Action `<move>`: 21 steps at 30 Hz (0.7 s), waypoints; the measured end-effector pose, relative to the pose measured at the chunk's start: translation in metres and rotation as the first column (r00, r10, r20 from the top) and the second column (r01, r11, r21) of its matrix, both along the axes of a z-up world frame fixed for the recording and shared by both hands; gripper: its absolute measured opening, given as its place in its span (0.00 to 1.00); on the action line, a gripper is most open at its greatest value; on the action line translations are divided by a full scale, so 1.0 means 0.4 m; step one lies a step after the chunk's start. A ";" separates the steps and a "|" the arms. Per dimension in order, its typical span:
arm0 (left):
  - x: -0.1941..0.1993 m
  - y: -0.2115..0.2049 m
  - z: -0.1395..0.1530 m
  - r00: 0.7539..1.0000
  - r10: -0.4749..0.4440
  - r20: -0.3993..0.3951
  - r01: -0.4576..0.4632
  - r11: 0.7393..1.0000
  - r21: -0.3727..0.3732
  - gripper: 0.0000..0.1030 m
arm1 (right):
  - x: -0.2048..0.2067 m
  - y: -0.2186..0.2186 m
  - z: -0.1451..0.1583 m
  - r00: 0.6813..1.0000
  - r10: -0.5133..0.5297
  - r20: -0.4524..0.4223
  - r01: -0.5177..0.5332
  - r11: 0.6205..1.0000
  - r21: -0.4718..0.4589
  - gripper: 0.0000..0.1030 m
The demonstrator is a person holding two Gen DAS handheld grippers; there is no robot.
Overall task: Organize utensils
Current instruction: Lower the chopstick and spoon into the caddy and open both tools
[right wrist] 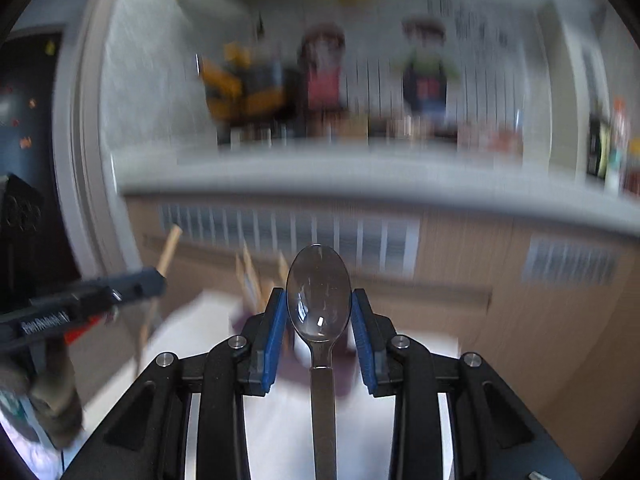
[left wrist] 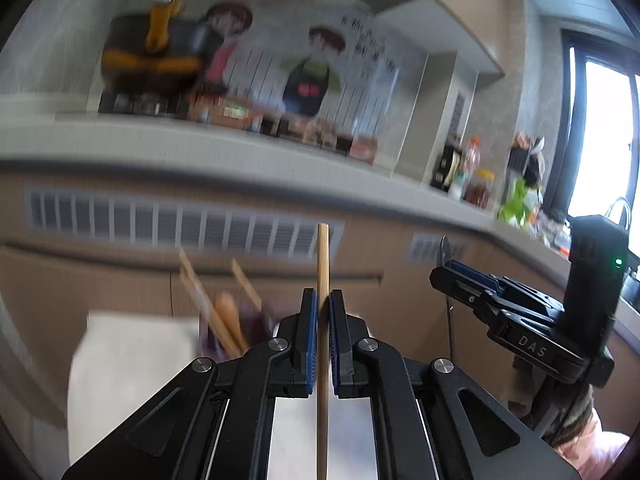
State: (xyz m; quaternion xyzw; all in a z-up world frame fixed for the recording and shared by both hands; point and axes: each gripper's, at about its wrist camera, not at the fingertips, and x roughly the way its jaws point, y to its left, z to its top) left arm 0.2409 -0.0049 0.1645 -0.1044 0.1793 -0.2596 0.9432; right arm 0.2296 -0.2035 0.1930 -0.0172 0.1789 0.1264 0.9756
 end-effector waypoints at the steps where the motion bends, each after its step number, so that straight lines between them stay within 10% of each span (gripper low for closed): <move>1: 0.015 -0.002 0.020 0.999 0.005 0.034 -0.005 1.000 -0.011 0.05 | 0.009 0.003 0.025 0.999 -0.003 0.054 0.003 1.000 0.001 0.29; 6: 0.140 -0.018 0.072 0.989 0.056 0.136 -0.051 0.998 -0.041 0.05 | 0.100 0.022 0.071 0.982 -0.008 0.189 0.006 1.000 0.011 0.29; 21: 0.401 -0.014 -0.096 0.983 0.129 0.132 -0.126 0.991 -0.035 0.05 | 0.370 0.084 -0.160 0.994 0.012 0.108 -0.012 1.000 -0.006 0.29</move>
